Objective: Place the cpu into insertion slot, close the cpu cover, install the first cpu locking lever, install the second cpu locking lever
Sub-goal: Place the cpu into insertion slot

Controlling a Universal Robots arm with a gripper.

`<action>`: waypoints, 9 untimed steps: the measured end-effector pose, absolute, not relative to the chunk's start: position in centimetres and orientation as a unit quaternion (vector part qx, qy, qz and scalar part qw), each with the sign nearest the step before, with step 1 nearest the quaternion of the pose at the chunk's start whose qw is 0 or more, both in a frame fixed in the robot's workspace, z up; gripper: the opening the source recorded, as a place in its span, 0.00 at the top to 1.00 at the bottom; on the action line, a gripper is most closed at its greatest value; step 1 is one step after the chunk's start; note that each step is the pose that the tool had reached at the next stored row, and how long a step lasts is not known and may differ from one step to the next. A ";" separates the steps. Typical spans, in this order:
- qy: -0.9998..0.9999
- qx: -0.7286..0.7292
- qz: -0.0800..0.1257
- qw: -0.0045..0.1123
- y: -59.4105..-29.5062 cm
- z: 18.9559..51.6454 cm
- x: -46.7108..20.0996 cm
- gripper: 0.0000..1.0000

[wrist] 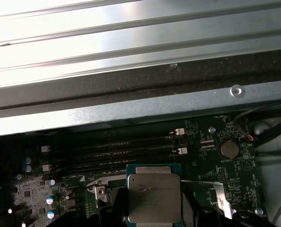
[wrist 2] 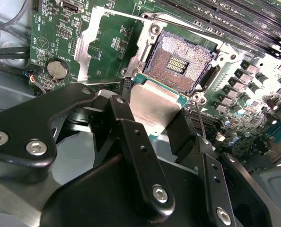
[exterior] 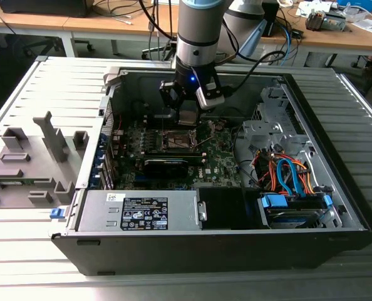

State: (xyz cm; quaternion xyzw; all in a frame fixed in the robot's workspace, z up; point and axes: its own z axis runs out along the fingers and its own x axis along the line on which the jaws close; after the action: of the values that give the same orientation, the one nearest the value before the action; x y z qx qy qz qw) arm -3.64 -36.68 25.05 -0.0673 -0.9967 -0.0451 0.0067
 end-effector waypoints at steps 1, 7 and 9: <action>-0.997 -0.069 -0.045 0.007 -36.7 25.1 -3.6 0.46; -0.996 -0.078 -0.045 0.006 -36.7 25.0 -3.6 0.46; -0.996 -0.081 -0.045 0.006 -36.7 25.0 -3.6 0.46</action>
State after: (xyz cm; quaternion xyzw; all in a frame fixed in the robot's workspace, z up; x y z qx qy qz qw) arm -3.63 -36.68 25.03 -0.0809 -0.9957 -0.0452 0.0060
